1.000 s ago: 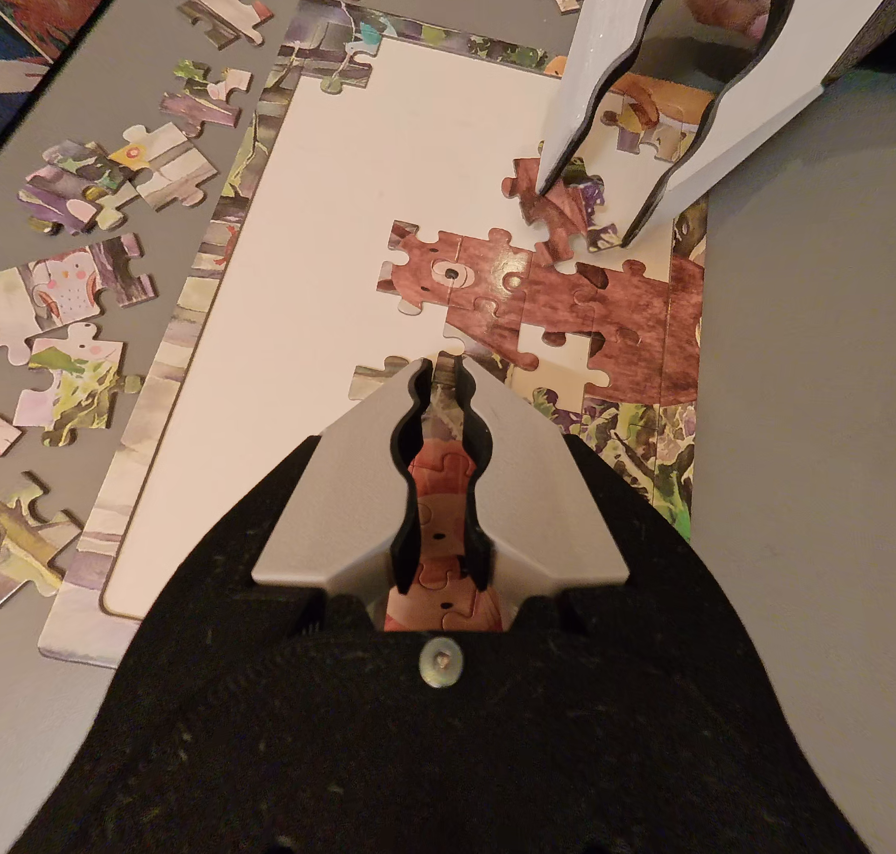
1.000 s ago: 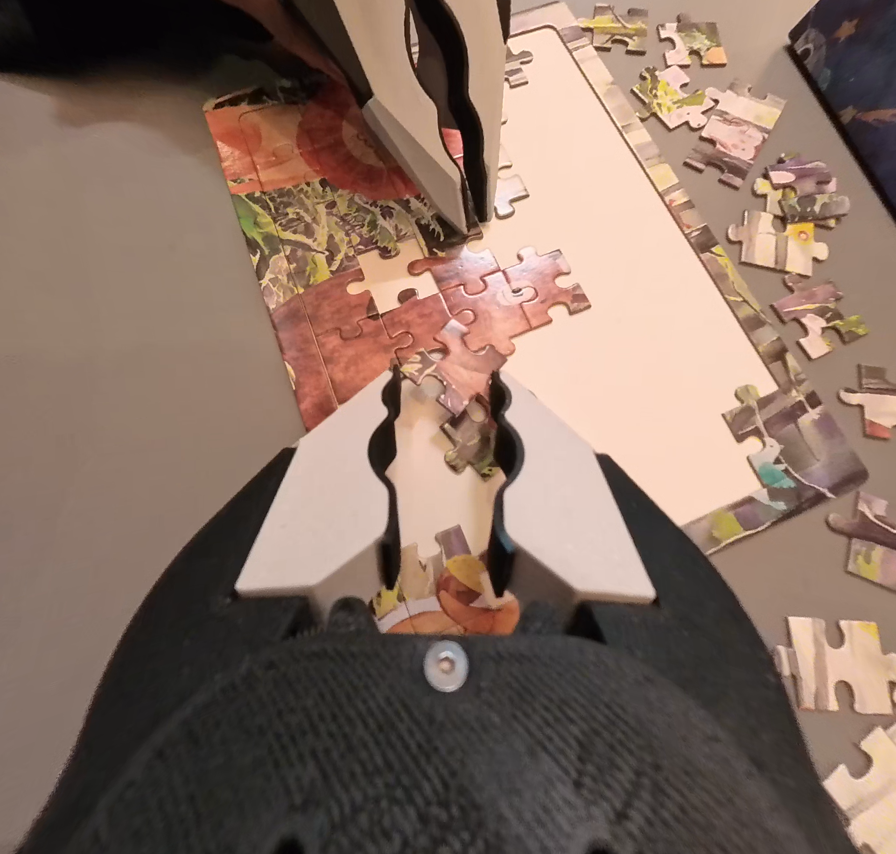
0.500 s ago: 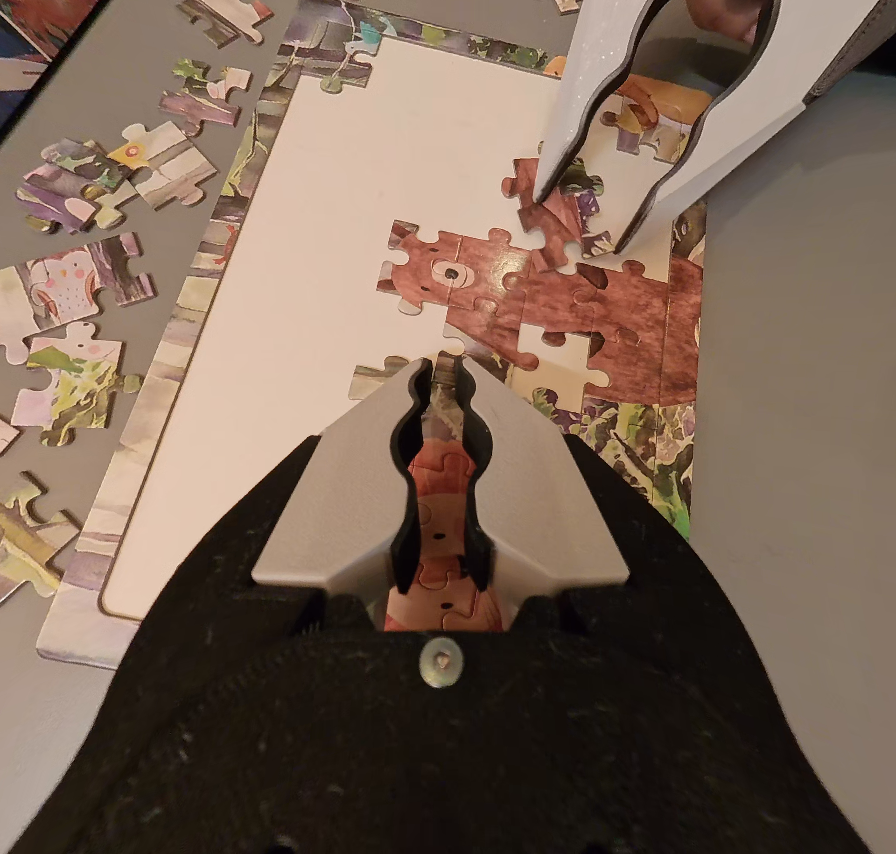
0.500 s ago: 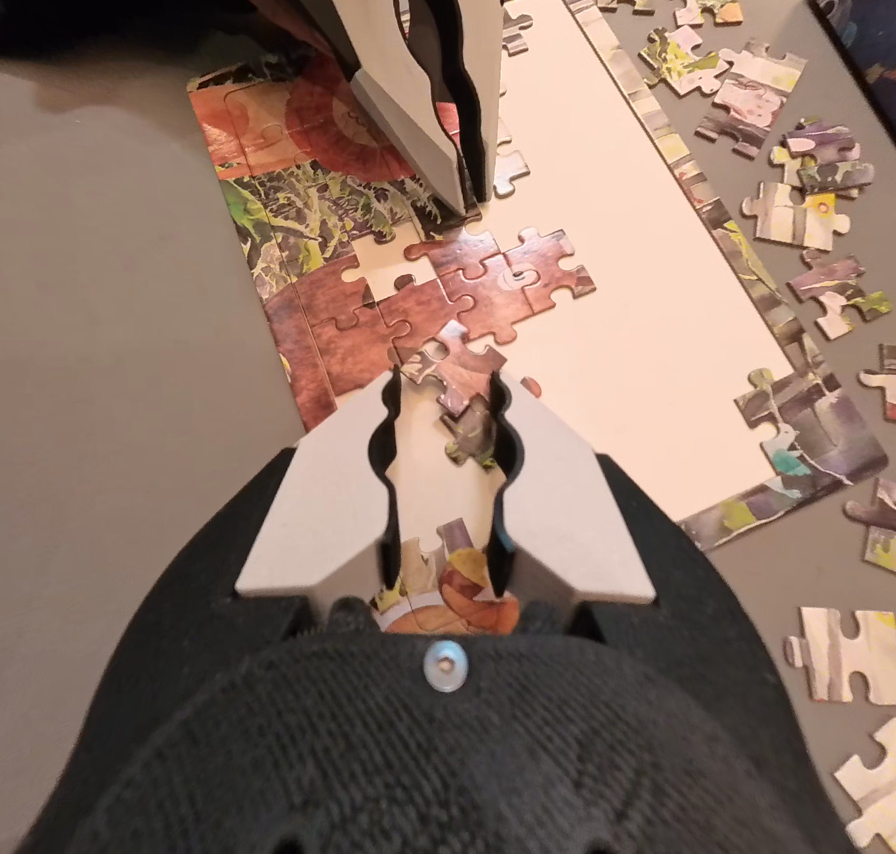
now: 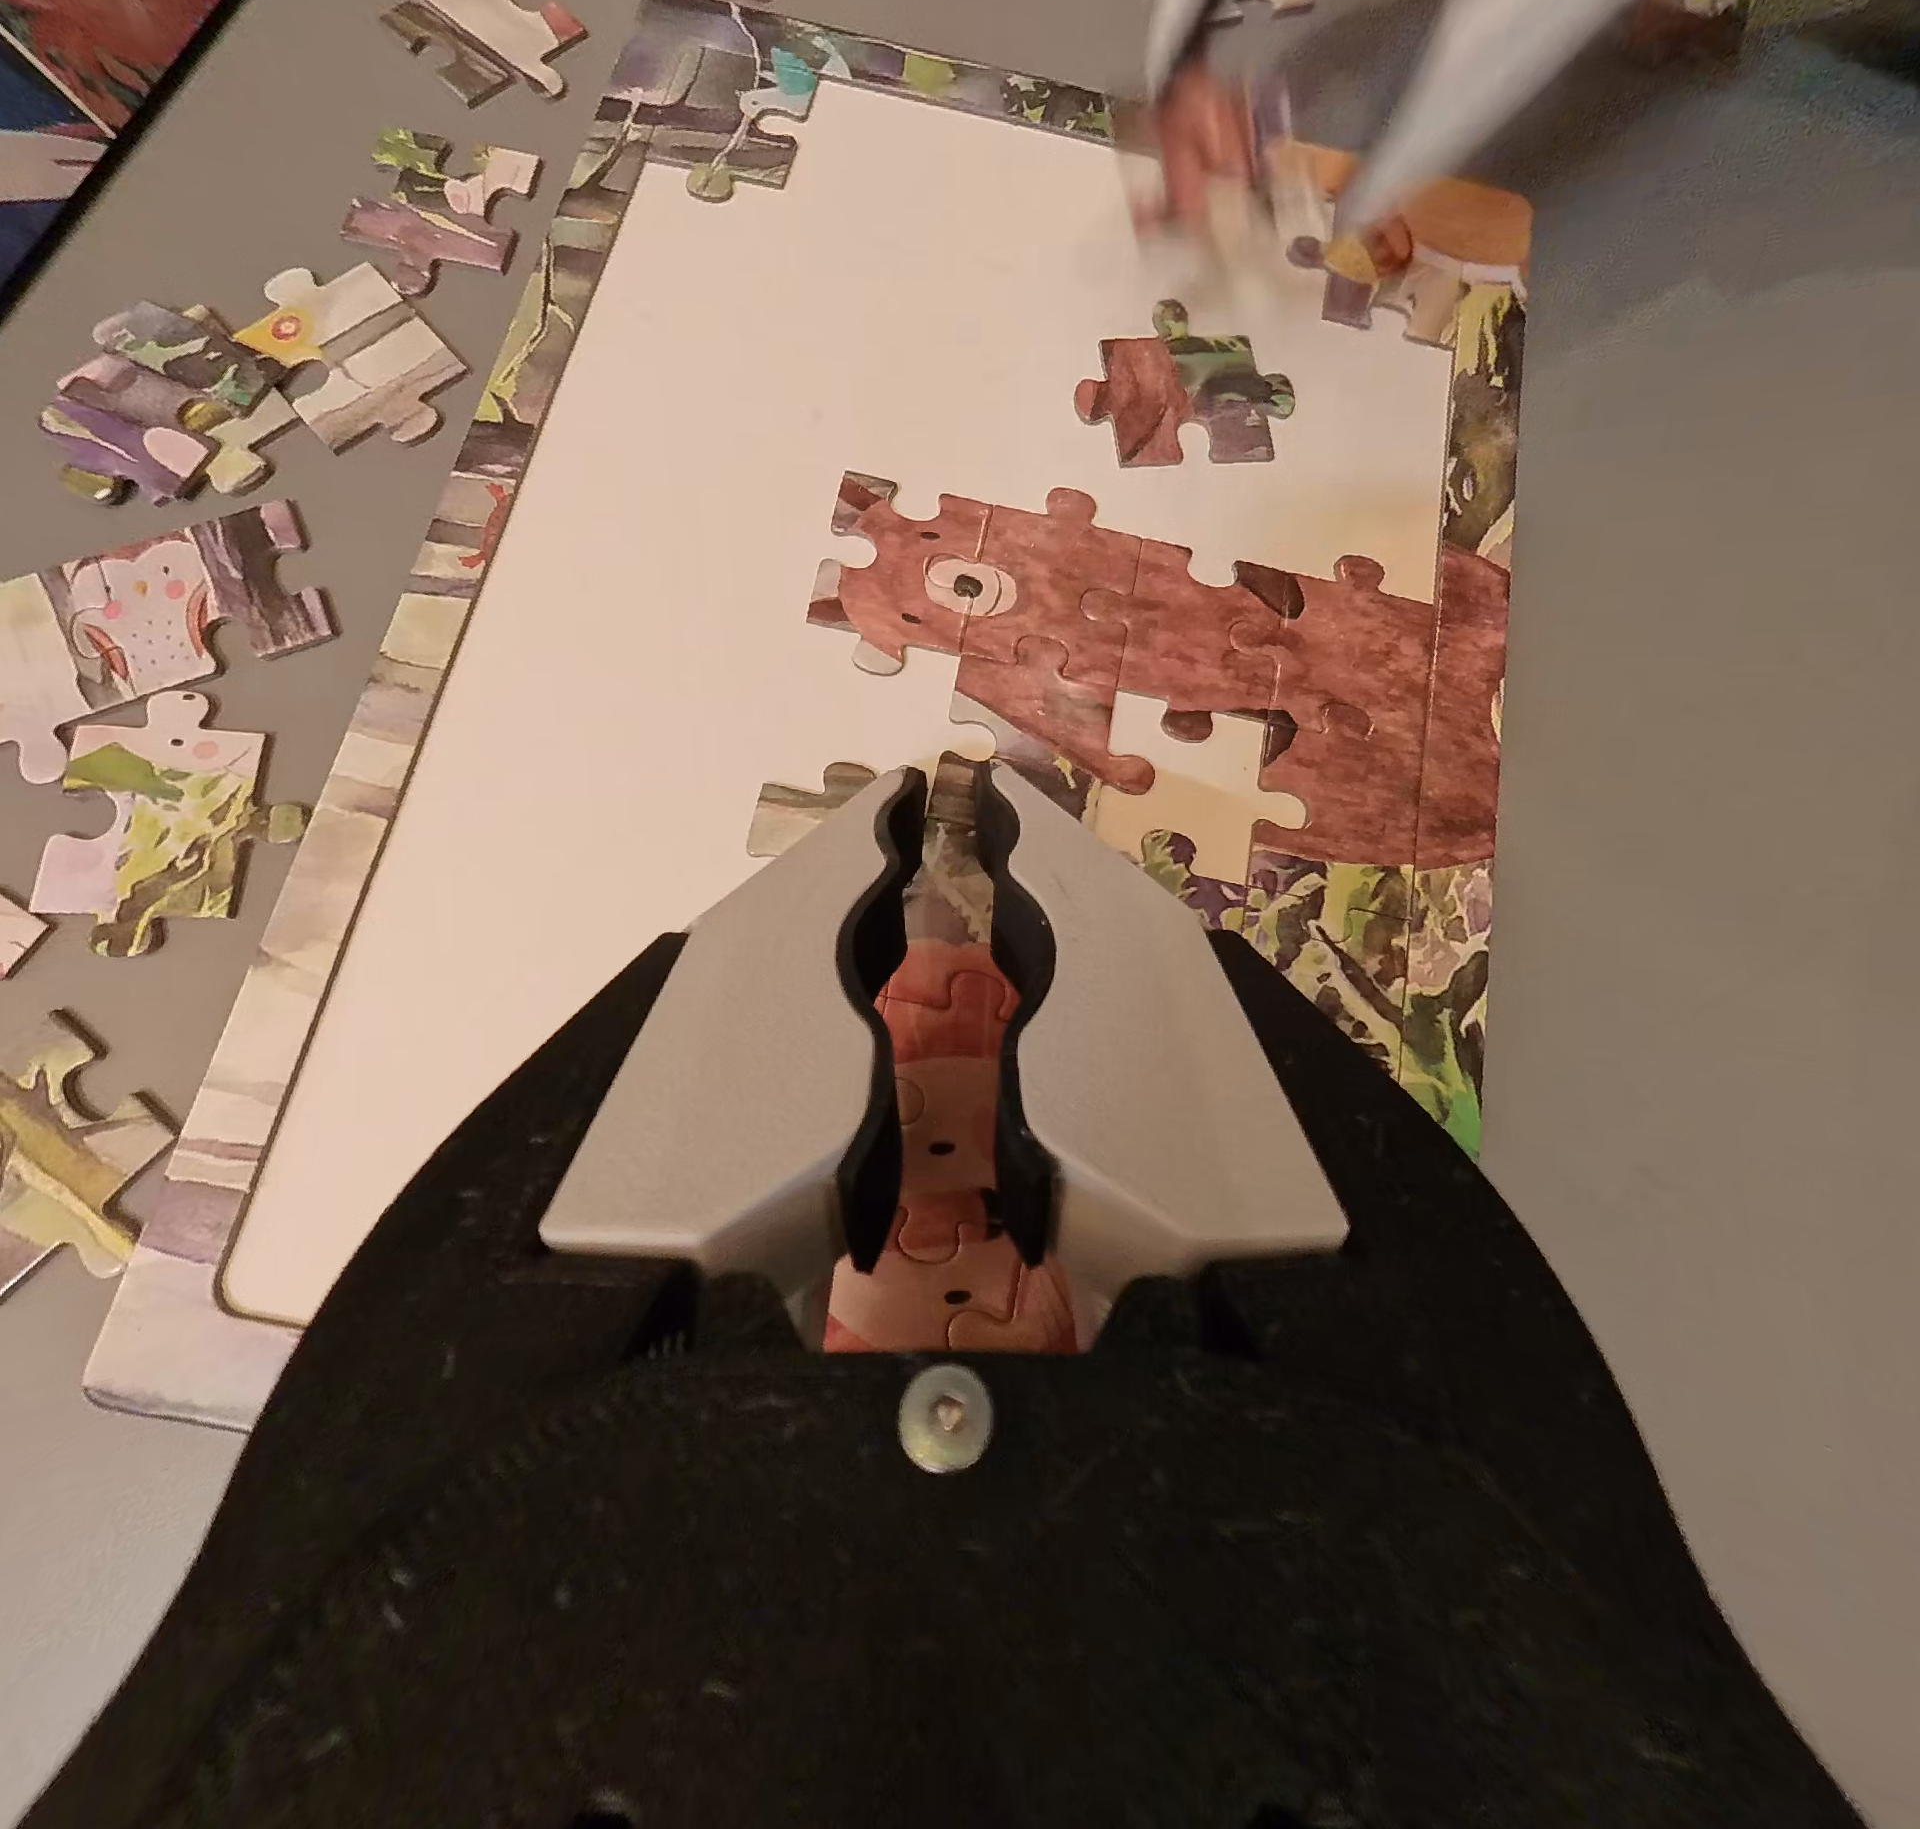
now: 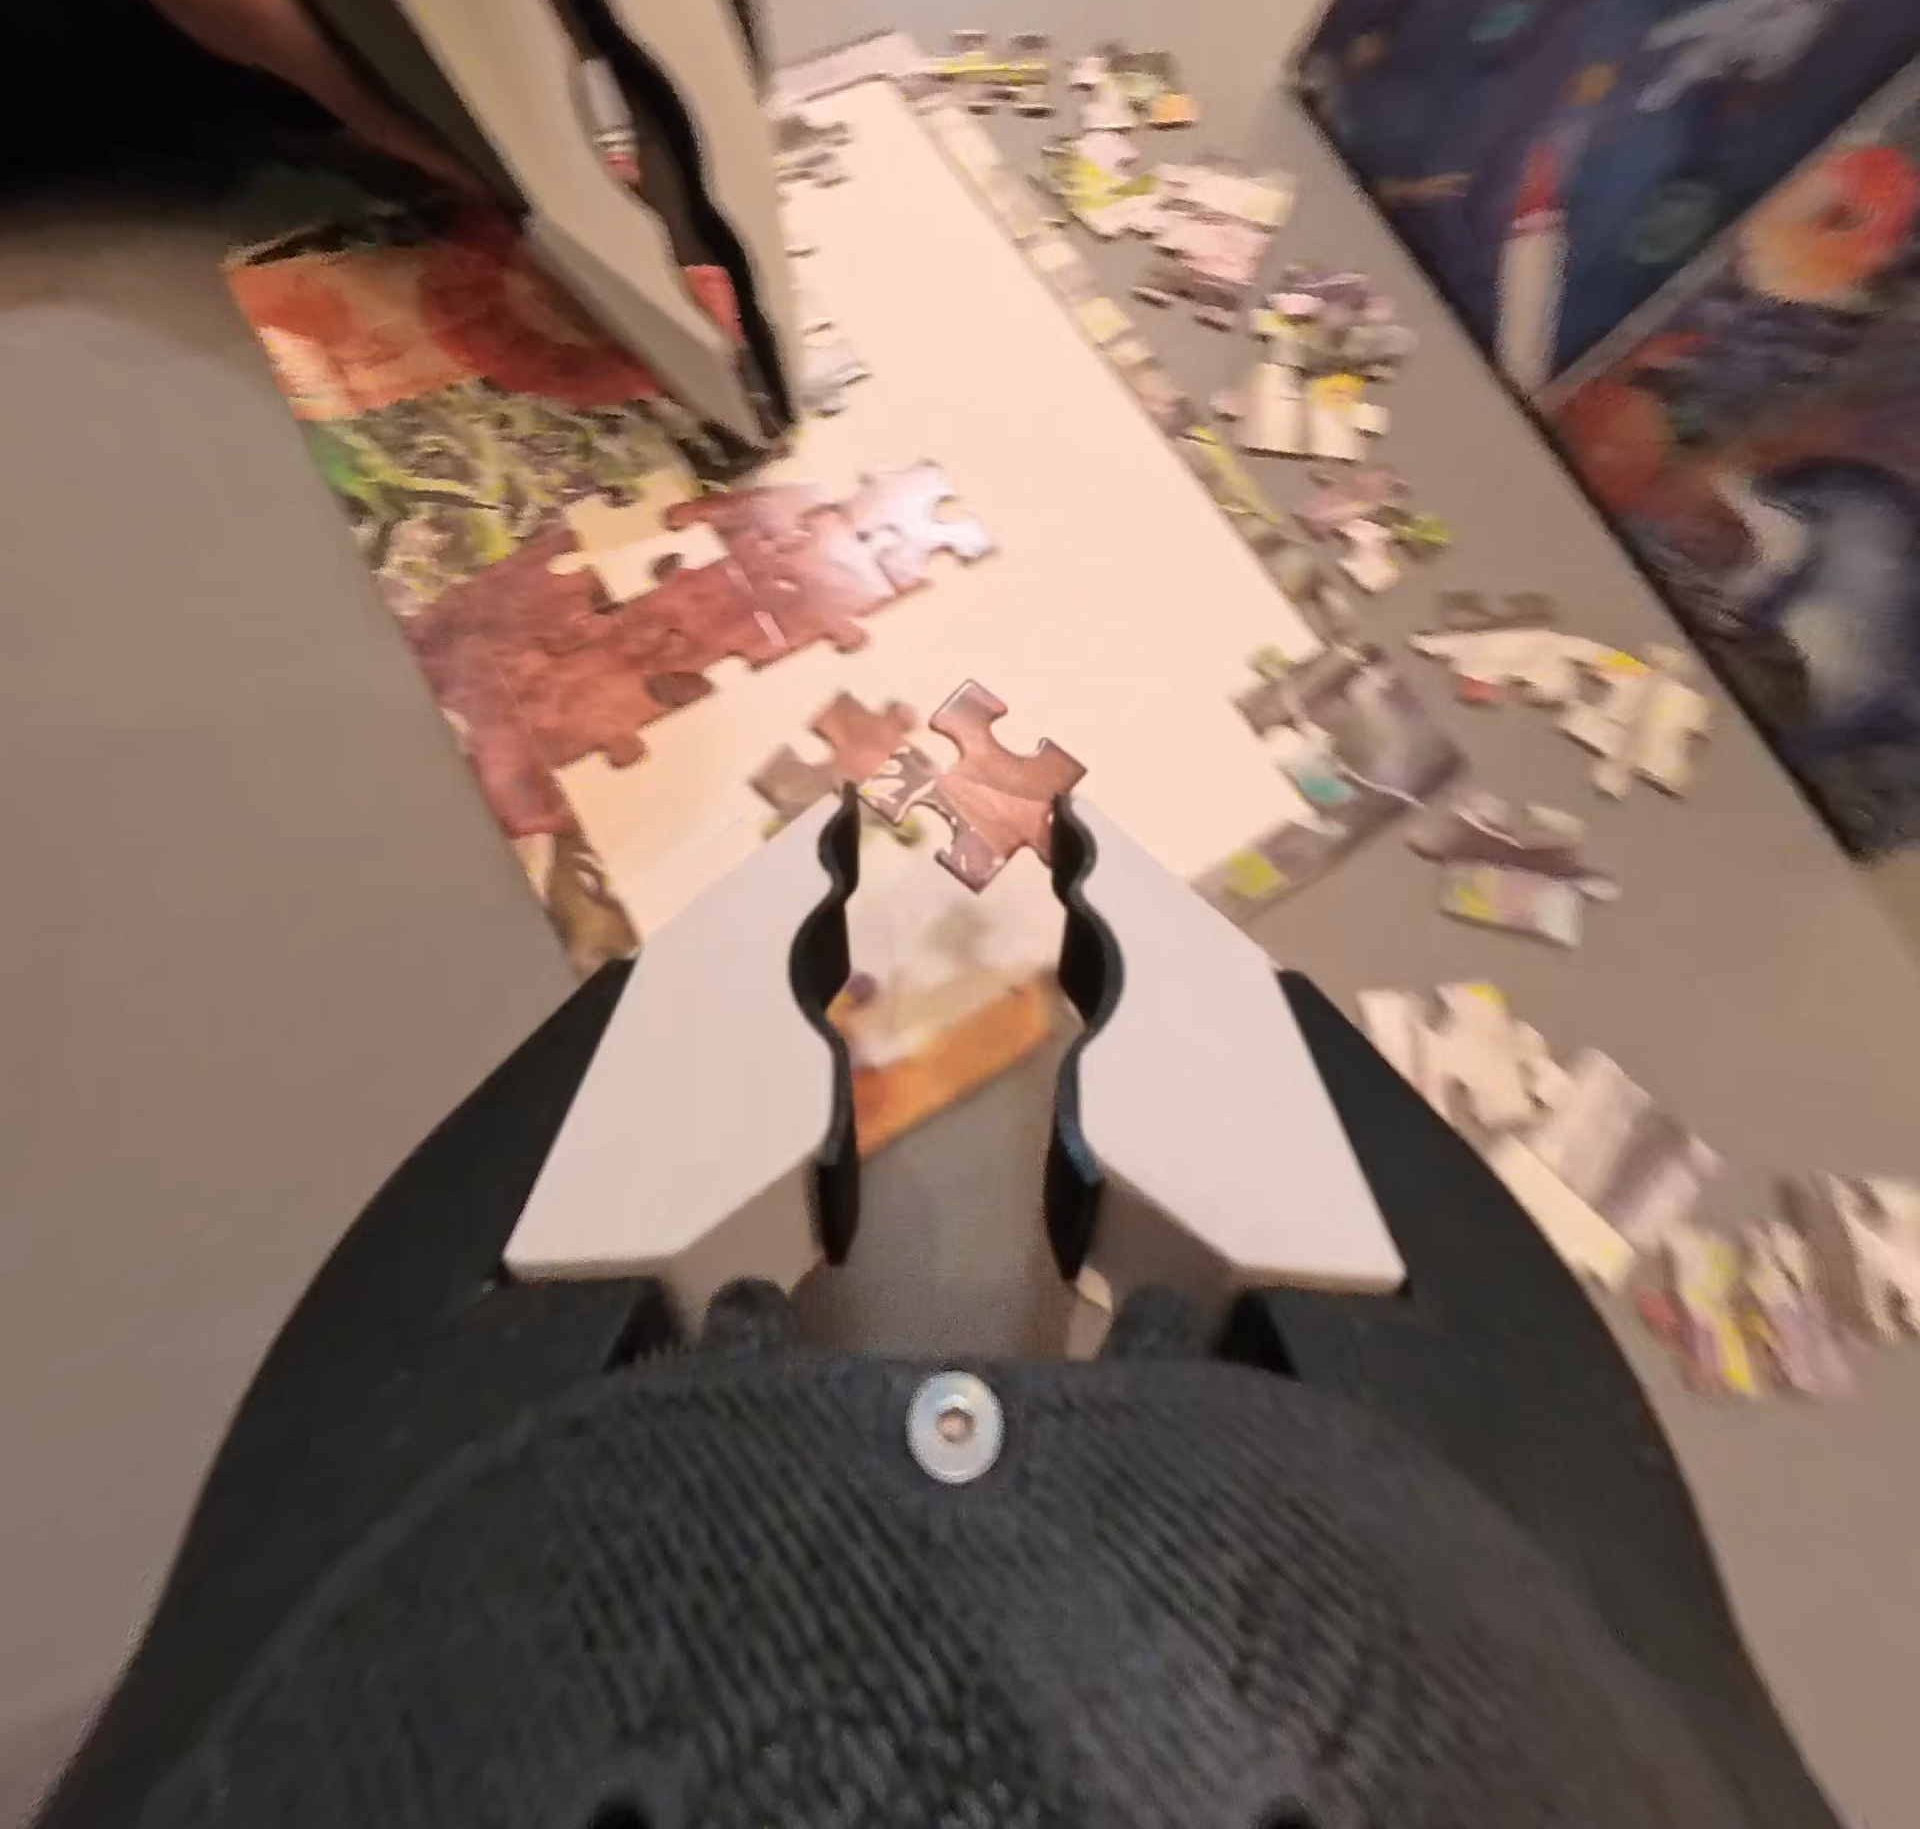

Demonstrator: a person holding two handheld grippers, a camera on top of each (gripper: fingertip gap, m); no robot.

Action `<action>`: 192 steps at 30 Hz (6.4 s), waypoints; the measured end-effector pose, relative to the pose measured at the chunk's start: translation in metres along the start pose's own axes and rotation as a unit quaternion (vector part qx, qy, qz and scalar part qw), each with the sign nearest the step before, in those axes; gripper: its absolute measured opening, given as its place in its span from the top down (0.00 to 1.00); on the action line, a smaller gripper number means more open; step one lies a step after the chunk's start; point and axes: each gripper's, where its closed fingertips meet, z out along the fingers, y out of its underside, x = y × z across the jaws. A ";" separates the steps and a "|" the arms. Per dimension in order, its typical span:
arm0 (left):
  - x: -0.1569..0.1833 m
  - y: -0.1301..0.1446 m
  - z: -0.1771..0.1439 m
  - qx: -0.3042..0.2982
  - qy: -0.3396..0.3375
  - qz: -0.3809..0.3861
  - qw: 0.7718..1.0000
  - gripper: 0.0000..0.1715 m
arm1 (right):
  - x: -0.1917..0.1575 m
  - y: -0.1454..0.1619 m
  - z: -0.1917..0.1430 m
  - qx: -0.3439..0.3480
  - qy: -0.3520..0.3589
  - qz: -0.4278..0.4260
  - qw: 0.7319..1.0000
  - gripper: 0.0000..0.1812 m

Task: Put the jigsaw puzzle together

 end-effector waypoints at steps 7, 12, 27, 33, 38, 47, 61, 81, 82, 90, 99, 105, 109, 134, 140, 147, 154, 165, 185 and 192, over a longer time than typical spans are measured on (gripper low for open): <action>0.000 0.000 0.000 0.000 0.000 0.000 1.000 0.94 | 0.050 0.047 -0.029 -0.014 0.050 0.092 0.994 0.81; 0.000 0.000 0.000 0.000 0.001 -0.001 1.000 0.94 | 0.056 0.054 -0.037 -0.010 0.060 0.097 0.993 0.80; 0.000 -0.001 0.000 0.000 0.004 -0.005 1.000 0.94 | 0.053 0.062 -0.022 -0.044 0.083 0.093 0.991 0.80; 0.000 -0.001 0.000 0.000 0.004 -0.005 1.000 0.94 | 0.063 0.056 -0.018 -0.025 0.113 0.103 0.988 0.69; 0.000 -0.002 -0.001 0.004 -0.002 0.006 1.000 0.96 | 0.076 0.030 -0.045 0.059 0.152 0.106 0.981 0.72; -0.049 -0.022 -0.049 0.116 -0.079 -0.055 0.989 0.93 | 0.034 0.004 -0.031 0.110 0.051 0.063 0.991 0.65; -0.119 0.018 -0.086 0.127 -0.168 -0.161 0.964 0.87 | -0.038 0.031 0.018 -0.011 -0.081 -0.001 0.997 0.81; -0.085 -0.010 -0.075 0.155 -0.133 -0.077 0.976 0.85 | 0.095 0.004 -0.128 0.237 0.217 0.053 0.945 0.83; -0.084 -0.013 -0.076 0.159 -0.138 -0.070 0.975 0.84 | 0.100 0.011 -0.134 0.244 0.216 0.068 0.943 0.83; -0.083 -0.016 -0.074 0.178 -0.129 -0.076 0.972 0.79 | 0.104 0.016 -0.134 0.251 0.203 0.094 0.942 0.81; -0.081 -0.014 -0.068 0.170 -0.126 -0.073 0.975 0.79 | 0.088 0.017 -0.088 0.189 0.173 0.065 0.964 0.83; -0.097 -0.020 -0.067 0.183 -0.153 -0.112 0.964 0.78 | 0.076 0.013 -0.071 0.165 0.162 0.043 0.972 0.83; -0.116 -0.028 -0.041 0.119 -0.143 -0.132 0.974 0.68 | 0.072 0.012 -0.065 0.161 0.154 0.038 0.974 0.83; -0.138 -0.056 -0.053 0.233 -0.141 -0.107 0.956 0.78 | 0.077 0.023 -0.060 0.127 0.167 0.032 0.977 0.83; -0.137 -0.056 -0.050 0.226 -0.131 -0.108 0.959 0.78 | 0.079 0.025 -0.060 0.122 0.173 0.033 0.977 0.83; -0.137 -0.055 -0.048 0.219 -0.126 -0.108 0.962 0.78 | 0.081 0.028 -0.060 0.118 0.177 0.034 0.977 0.83; -0.137 -0.054 -0.047 0.217 -0.124 -0.112 0.962 0.77 | 0.082 0.029 -0.057 0.115 0.178 0.034 0.977 0.83; -0.145 -0.053 -0.053 0.236 -0.113 -0.151 0.953 0.77 | 0.074 -0.074 0.024 0.179 0.133 0.139 0.965 0.78; -0.154 -0.053 -0.062 0.279 -0.072 -0.214 0.933 0.77 | 0.081 -0.091 0.167 -0.008 0.039 0.100 0.994 0.84; -0.155 -0.053 -0.063 0.283 -0.072 -0.216 0.932 0.77 | 0.083 -0.089 0.163 -0.005 0.025 0.108 0.994 0.99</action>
